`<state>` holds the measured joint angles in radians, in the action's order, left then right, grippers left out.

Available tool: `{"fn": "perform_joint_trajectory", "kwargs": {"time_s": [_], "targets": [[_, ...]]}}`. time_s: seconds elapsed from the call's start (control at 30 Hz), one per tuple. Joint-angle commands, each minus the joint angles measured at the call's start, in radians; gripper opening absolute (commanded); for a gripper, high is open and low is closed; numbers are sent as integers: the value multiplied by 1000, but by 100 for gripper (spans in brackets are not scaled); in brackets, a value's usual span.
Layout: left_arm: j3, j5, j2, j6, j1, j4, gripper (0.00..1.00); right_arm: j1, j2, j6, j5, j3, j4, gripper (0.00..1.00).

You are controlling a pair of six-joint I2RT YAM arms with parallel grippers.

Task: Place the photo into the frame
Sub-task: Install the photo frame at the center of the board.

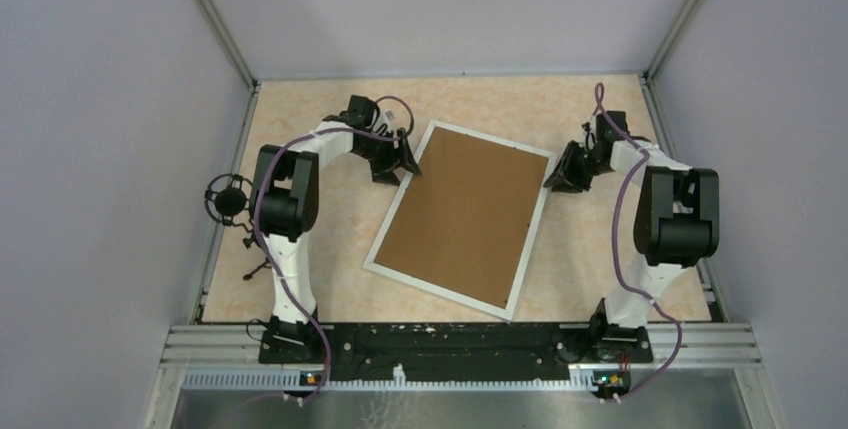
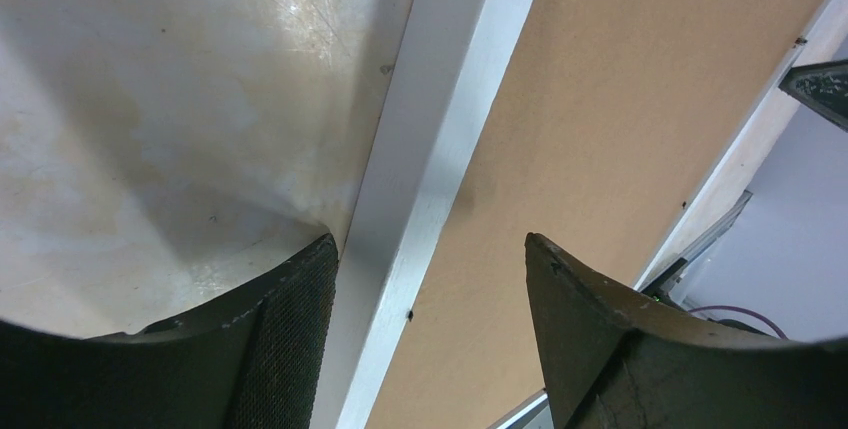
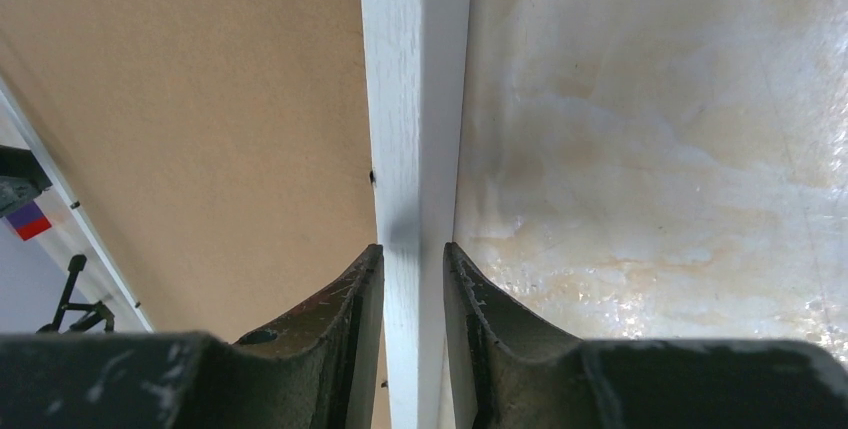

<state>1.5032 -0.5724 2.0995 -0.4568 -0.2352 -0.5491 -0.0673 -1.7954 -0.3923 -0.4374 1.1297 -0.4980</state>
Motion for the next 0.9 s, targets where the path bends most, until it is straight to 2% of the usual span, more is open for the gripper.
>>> {"fn": "perform_joint_trajectory", "kwargs": {"time_s": [0.0, 0.2, 0.7, 0.87], "targets": [[-39, -12, -24, 3, 0, 33, 74, 0, -11, 20, 42, 82, 12, 28], [-53, -24, -26, 0, -1, 41, 74, -1, -61, 24, 56, 144, -14, 25], [-50, -42, -16, 1, -10, 48, 74, 5, -115, 32, 37, 121, 8, 25], [-33, -91, 20, 0, -19, 48, 73, 35, -145, 33, 65, 136, 0, 25]]}}
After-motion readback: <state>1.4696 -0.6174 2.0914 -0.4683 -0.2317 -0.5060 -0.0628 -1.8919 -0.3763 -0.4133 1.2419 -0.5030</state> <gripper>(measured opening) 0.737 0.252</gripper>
